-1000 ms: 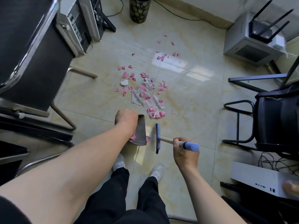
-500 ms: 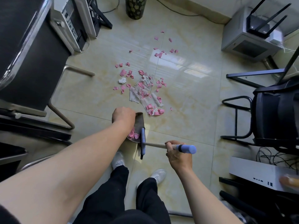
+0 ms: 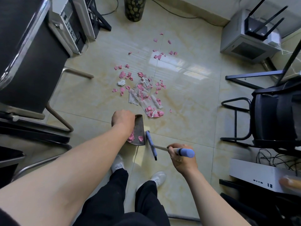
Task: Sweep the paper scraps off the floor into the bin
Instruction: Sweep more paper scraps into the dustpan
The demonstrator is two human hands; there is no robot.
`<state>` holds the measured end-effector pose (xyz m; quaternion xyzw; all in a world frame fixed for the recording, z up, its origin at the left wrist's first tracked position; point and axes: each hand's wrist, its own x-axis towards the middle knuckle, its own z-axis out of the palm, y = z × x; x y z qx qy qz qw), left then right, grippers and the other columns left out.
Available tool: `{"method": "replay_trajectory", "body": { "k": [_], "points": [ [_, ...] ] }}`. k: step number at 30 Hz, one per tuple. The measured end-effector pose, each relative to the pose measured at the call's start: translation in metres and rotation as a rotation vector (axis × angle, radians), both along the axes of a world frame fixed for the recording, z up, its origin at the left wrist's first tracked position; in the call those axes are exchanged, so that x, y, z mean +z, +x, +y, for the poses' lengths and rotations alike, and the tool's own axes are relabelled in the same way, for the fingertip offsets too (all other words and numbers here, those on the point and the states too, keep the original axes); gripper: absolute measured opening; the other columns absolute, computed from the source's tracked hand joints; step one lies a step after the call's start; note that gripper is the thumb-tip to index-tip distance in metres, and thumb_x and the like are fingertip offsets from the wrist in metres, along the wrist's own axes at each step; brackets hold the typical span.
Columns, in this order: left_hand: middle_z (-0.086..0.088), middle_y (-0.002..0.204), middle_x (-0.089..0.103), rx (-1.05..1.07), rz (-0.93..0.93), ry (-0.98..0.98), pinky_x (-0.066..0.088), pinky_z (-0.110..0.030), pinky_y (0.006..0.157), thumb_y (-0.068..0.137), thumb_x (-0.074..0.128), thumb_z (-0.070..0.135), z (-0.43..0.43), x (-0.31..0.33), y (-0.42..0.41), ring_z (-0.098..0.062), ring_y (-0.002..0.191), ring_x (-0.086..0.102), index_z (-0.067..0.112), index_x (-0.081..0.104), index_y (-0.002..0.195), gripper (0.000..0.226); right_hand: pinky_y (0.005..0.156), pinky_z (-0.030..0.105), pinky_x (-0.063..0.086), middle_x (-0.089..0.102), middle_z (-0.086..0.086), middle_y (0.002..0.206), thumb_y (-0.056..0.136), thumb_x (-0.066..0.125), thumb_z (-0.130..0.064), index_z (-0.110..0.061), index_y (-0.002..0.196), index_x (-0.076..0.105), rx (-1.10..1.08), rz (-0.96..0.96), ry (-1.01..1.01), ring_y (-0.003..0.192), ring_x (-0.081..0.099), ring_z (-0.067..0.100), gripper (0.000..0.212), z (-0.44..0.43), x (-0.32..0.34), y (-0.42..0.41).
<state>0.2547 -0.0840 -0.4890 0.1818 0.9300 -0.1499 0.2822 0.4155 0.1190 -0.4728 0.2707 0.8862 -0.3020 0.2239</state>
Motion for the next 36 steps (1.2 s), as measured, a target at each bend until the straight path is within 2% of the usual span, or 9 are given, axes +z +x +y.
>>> {"method": "replay_trajectory", "body": {
  "k": [6, 10, 13, 16, 19, 21, 26, 32, 36],
  "points": [
    [0.003, 0.108, 0.069, 0.004, -0.009, -0.009, 0.056, -0.032, 0.075, 0.090, 0.050, 0.010, 0.000, 0.005, -0.003, -0.022, 0.099, 0.067, 0.020, 0.071, 0.108, 0.029, 0.068, 0.044, 0.061, 0.072, 0.007, 0.073, 0.088, 0.060, -0.026, -0.038, 0.078, 0.075, -0.162, 0.022, -0.166, 0.073, 0.072, 0.030, 0.022, 0.002, 0.012, -0.006],
    [0.000, 0.113, 0.069, 0.026, -0.018, -0.014, 0.054, -0.031, 0.078, 0.091, 0.049, 0.009, -0.003, 0.010, -0.011, -0.022, 0.105, 0.065, 0.019, 0.069, 0.113, 0.031, 0.060, 0.038, 0.055, 0.067, 0.014, 0.067, 0.087, 0.063, -0.024, -0.030, 0.076, 0.073, -0.300, 0.130, -0.151, 0.069, 0.067, 0.037, 0.016, 0.003, 0.020, -0.015],
    [0.000, 0.117, 0.067, 0.039, -0.024, -0.019, 0.052, -0.031, 0.076, 0.092, 0.049, 0.008, -0.003, 0.013, -0.015, -0.022, 0.108, 0.064, 0.018, 0.068, 0.117, 0.033, 0.054, 0.038, 0.047, 0.055, 0.008, 0.060, 0.084, 0.063, -0.023, -0.020, 0.076, 0.069, -0.413, 0.170, -0.110, 0.059, 0.056, 0.028, 0.011, 0.012, 0.020, -0.024],
    [-0.001, 0.114, 0.068, 0.048, -0.026, -0.035, 0.053, -0.032, 0.074, 0.091, 0.049, 0.008, 0.000, 0.015, -0.022, -0.023, 0.105, 0.065, 0.019, 0.068, 0.116, 0.034, 0.053, 0.030, 0.042, 0.056, 0.014, 0.065, 0.086, 0.061, -0.023, -0.015, 0.075, 0.068, -0.483, 0.177, -0.060, 0.066, 0.063, 0.039, 0.015, 0.023, 0.017, -0.036],
    [-0.002, 0.114, 0.068, 0.056, -0.027, -0.058, 0.053, -0.032, 0.072, 0.091, 0.048, 0.007, 0.010, 0.018, -0.032, -0.024, 0.104, 0.065, 0.019, 0.068, 0.117, 0.034, 0.052, 0.029, 0.038, 0.057, 0.019, 0.069, 0.084, 0.056, -0.028, -0.011, 0.077, 0.066, -0.496, 0.177, -0.020, 0.061, 0.053, 0.032, 0.021, 0.035, 0.015, -0.048],
    [-0.002, 0.116, 0.067, 0.070, -0.034, -0.068, 0.052, -0.032, 0.071, 0.092, 0.048, 0.007, 0.019, 0.020, -0.038, -0.025, 0.106, 0.064, 0.018, 0.067, 0.118, 0.034, 0.052, 0.030, 0.035, 0.047, 0.007, 0.061, 0.085, 0.053, -0.027, -0.010, 0.075, 0.065, -0.465, 0.190, 0.009, 0.060, 0.041, 0.020, 0.023, 0.044, 0.014, -0.056],
    [-0.003, 0.120, 0.065, 0.120, -0.036, -0.066, 0.052, -0.034, 0.075, 0.093, 0.048, 0.010, 0.041, 0.019, -0.053, -0.025, 0.110, 0.063, 0.019, 0.064, 0.121, 0.035, 0.055, 0.032, 0.031, 0.034, 0.002, 0.058, 0.078, 0.044, -0.038, -0.014, 0.074, 0.056, -0.379, 0.242, 0.057, 0.061, 0.031, 0.022, 0.027, 0.068, 0.006, -0.082],
    [-0.004, 0.121, 0.065, 0.162, -0.049, -0.088, 0.050, -0.034, 0.072, 0.092, 0.047, 0.008, 0.081, 0.009, -0.066, -0.026, 0.110, 0.063, 0.019, 0.064, 0.121, 0.035, 0.055, 0.034, 0.027, 0.032, 0.003, 0.061, 0.086, 0.045, -0.026, -0.015, 0.058, 0.037, -0.356, 0.256, 0.091, 0.062, 0.028, 0.024, 0.030, 0.105, -0.011, -0.113],
    [-0.004, 0.117, 0.067, 0.156, -0.054, -0.101, 0.051, -0.033, 0.070, 0.091, 0.047, 0.008, 0.109, 0.003, -0.073, -0.026, 0.105, 0.064, 0.018, 0.066, 0.118, 0.034, 0.050, 0.031, 0.023, 0.034, 0.000, 0.057, 0.087, 0.051, -0.012, -0.016, 0.058, 0.041, -0.227, 0.137, 0.097, 0.063, 0.032, 0.025, 0.031, 0.126, -0.030, -0.125]
  ]
}}
